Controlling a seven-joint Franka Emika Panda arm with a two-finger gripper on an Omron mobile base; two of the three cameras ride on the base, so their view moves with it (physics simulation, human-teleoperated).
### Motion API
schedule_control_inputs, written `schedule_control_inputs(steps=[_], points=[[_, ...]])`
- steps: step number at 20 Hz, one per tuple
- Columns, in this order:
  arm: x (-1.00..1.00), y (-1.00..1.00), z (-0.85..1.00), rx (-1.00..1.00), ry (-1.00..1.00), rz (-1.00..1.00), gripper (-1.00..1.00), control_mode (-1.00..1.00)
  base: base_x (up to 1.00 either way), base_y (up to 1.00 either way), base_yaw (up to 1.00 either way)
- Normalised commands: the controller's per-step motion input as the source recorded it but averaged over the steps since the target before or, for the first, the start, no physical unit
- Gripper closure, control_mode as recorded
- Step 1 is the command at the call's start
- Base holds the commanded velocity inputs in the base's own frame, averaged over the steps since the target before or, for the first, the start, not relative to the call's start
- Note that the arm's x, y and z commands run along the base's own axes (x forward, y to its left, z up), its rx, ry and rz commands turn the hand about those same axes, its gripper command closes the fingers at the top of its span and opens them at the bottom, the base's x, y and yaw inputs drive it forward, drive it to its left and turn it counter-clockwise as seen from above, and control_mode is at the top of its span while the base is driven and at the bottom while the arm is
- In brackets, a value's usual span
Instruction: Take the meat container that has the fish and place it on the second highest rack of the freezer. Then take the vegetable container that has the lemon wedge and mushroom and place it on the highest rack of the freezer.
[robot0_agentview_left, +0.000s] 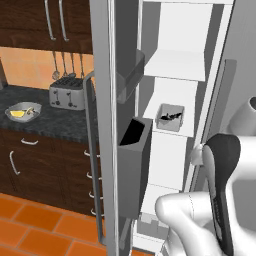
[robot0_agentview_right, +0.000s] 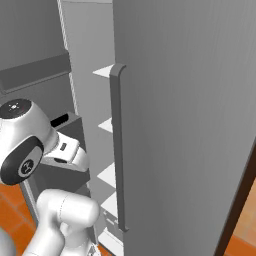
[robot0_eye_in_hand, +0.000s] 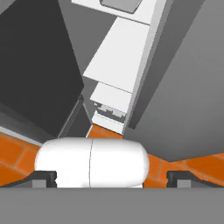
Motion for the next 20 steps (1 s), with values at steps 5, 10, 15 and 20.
schedule_control_inputs(steps=[5, 10, 15, 20], points=[[-0.10, 0.06, -0.20, 0.00, -0.05, -0.04, -1.00, -1.00, 0.00, 0.00, 0.00], [0.00, 0.00, 0.00, 0.00, 0.00, 0.00, -1.00, -1.00, 0.00, 0.00, 0.00], [0.00, 0.00, 0.00, 0.00, 0.00, 0.00, -1.00, 1.00, 0.00, 0.01, 0.01], [0.00, 0.00, 0.00, 0.00, 0.00, 0.00, -1.00, 1.00, -0.39, -0.33, 0.34]])
